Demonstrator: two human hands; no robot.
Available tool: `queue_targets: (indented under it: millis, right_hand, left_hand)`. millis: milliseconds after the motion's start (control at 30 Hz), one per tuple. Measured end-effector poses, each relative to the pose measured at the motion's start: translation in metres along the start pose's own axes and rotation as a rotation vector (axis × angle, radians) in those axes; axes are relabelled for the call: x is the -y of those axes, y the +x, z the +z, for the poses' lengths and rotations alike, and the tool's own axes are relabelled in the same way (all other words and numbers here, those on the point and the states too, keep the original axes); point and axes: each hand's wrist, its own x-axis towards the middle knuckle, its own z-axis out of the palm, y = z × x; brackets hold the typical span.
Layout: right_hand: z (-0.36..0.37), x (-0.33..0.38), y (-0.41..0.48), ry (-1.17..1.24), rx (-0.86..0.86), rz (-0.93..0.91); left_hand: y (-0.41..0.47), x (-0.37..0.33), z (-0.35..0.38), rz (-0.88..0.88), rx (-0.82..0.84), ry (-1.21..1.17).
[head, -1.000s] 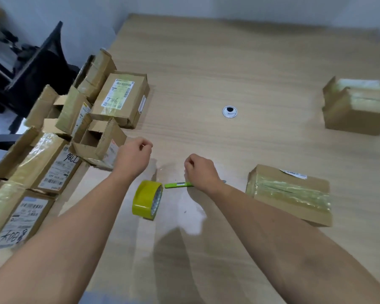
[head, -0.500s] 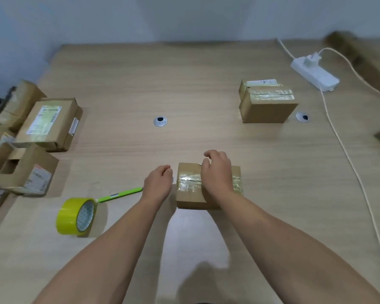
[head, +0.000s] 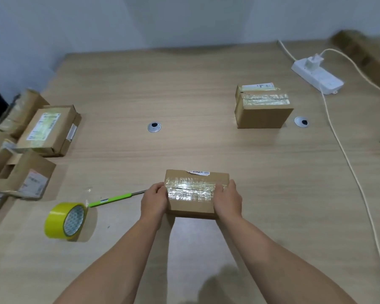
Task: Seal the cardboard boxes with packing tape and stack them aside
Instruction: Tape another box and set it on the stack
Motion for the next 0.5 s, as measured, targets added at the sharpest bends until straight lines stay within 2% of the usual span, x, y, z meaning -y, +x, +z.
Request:
queue_targets:
  millis: [133, 267, 400, 500]
  right_hand:
    - [0.006, 0.0, 0.001, -0.019, -0.015, -0.002]
    - [0.01, 0.0, 0.0, -0.064, -0.059, 0.01]
    - [0.012, 0.0, -0.001, -0.089, -0.076, 0.009]
    - [0.015, 0.001, 0.002, -0.064, -0.071, -0.009]
  left_hand:
    - [0.008, 0.0, -0.008, -0.031, 0.056, 0.051]
    - [0.012, 0.005, -0.005, 0.019, -0.02, 0.216]
    - [0.003, 0.003, -0.006, 0.139, -0.078, 0.384]
    - [-0.012, 0.002, -0.006, 0.234, -0.062, 0.375]
